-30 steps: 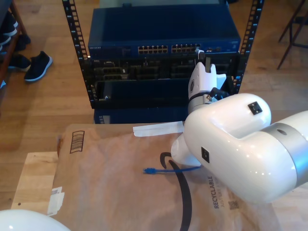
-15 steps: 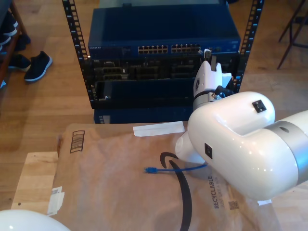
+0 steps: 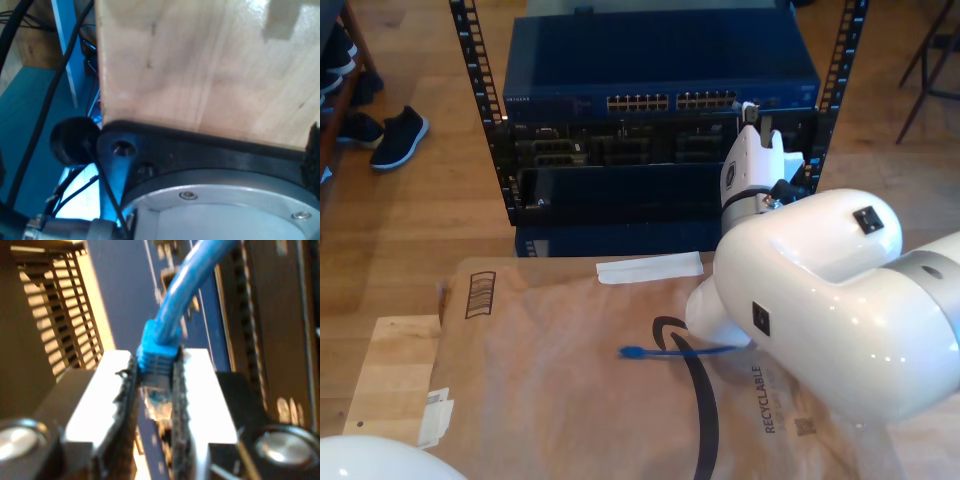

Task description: Grab the cable and plug it in

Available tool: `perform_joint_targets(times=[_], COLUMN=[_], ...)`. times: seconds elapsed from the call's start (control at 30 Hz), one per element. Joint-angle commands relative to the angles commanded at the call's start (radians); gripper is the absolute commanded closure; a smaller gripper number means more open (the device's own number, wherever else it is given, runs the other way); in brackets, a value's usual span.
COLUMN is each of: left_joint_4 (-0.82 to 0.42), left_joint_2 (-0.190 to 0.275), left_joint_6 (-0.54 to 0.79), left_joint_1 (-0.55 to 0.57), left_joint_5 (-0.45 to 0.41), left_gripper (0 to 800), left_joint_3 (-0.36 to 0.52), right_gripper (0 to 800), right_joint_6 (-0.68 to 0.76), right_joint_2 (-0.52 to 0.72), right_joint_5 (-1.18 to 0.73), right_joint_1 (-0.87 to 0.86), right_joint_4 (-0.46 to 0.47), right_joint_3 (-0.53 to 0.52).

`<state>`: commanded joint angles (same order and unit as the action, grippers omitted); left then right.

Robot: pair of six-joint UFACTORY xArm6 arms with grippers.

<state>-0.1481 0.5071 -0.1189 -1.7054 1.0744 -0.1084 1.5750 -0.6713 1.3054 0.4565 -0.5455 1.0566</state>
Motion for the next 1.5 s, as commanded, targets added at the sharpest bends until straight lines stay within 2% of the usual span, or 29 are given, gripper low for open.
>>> perform_joint_targets(times=[0.17,0.4,0.57,0.67,1.0,1.2,1.27,1.5], left_joint_4=[0.000,0.000,0.000,0.000,0.000,0.000,0.000,0.000], left_joint_2=[0.000,0.000,0.000,0.000,0.000,0.000,0.000,-0.002], left_joint_6=[0.000,0.000,0.000,0.000,0.000,0.000,0.000,0.000], left_joint_1=[0.000,0.000,0.000,0.000,0.000,0.000,0.000,0.000], left_joint_5=[0.000,0.000,0.000,0.000,0.000,0.000,0.000,0.000], left_gripper=[0,0,0,0,0,0,0,0], left_joint_3=[0.000,0.000,0.000,0.000,0.000,0.000,0.000,0.000], right_gripper=[800,800,800,800,800,800,800,800], right_joint_6=[-0.005,-0.046,-0.069,-0.083,-0.126,-0.169,-0.170,-0.212], right_joint_2=[-0.011,-0.078,-0.074,-0.072,-0.068,-0.094,-0.106,-0.178], right_joint_5=[0.023,0.018,0.018,0.018,0.023,0.023,0.023,0.021], right_joint_1=[0.012,0.012,0.012,0.041,0.068,0.084,0.094,0.101], right_joint_4=[-0.003,-0.048,-0.098,-0.164,-0.265,-0.307,-0.348,-0.359], right_joint_3=[0.015,0.132,0.127,0.127,0.144,0.222,0.241,0.365])
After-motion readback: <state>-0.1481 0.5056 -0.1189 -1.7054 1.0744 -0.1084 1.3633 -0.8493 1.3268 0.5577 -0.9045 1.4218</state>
